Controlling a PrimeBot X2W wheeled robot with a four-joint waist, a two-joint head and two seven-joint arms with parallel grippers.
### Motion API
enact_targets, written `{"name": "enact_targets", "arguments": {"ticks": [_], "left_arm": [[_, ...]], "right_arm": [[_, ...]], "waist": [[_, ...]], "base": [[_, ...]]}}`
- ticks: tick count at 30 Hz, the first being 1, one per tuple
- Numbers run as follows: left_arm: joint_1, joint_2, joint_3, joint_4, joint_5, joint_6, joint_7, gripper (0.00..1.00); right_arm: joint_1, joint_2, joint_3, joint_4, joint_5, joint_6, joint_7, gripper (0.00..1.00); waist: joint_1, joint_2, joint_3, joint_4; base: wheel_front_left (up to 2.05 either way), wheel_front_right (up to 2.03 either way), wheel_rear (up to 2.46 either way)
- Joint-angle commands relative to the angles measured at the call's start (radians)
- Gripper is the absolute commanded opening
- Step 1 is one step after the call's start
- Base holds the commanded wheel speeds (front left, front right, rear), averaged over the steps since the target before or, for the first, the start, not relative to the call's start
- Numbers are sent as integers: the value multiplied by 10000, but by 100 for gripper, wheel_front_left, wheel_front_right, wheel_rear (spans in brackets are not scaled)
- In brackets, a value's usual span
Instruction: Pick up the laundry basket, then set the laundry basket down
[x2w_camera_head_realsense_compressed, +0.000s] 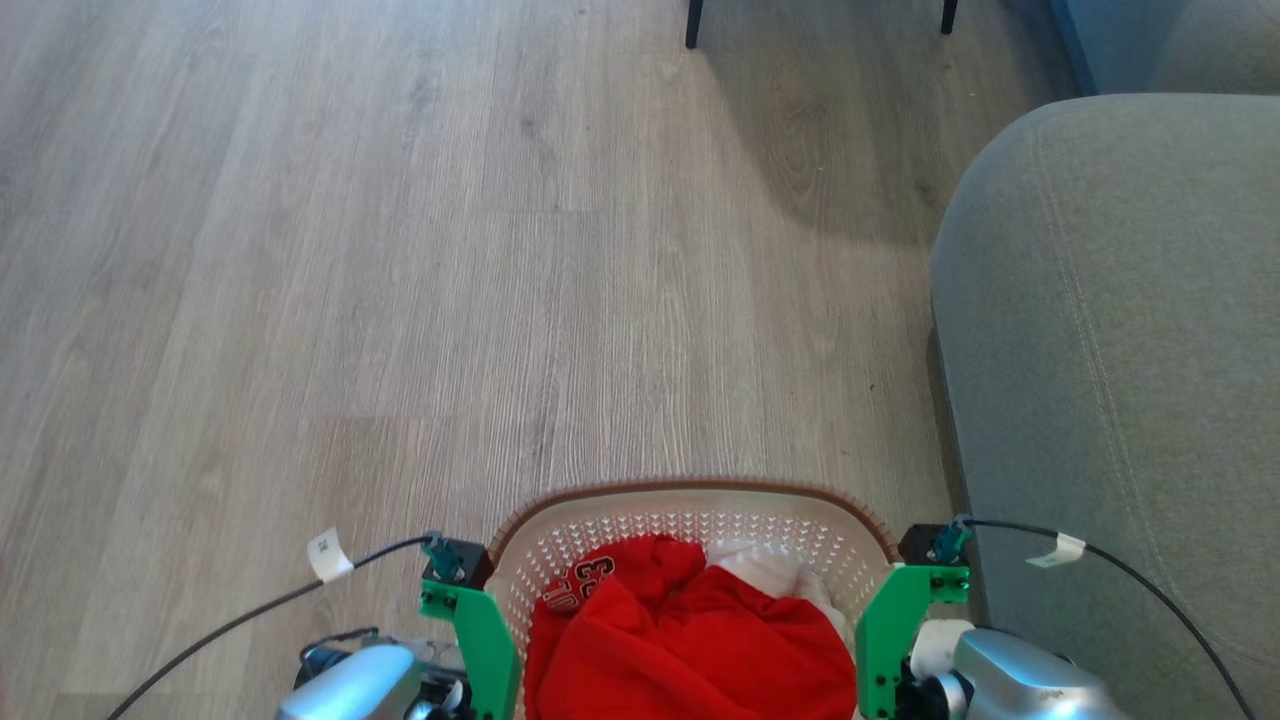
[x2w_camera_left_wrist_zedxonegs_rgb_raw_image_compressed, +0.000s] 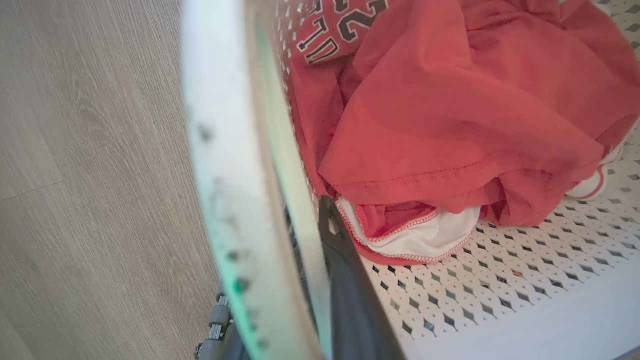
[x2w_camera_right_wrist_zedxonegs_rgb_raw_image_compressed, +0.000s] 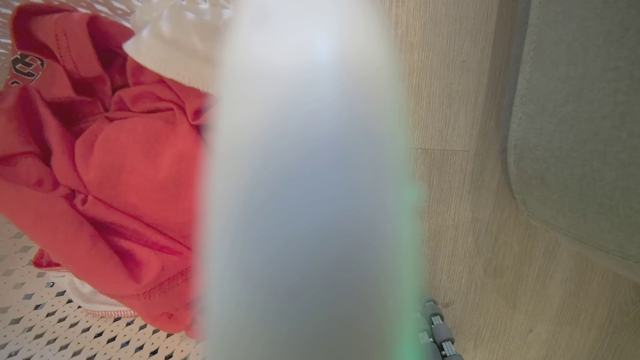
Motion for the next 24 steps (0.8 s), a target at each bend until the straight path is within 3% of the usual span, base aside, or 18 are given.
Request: {"name": "enact_targets", "arguments": {"ticks": [1, 24], "left_arm": [[-646, -66, 48, -231, 28, -165, -99, 0], [-754, -114, 47, -96, 23, -165, -150, 0]], "right_arm": [[-496, 245, 135, -335, 7, 246, -173, 0], [-694, 245, 483, -261, 367, 246, -350, 0]], "waist": [[-1, 0, 17, -7], [-1, 0, 202, -157]], "base": [[0, 0, 0], [0, 0, 0]]}}
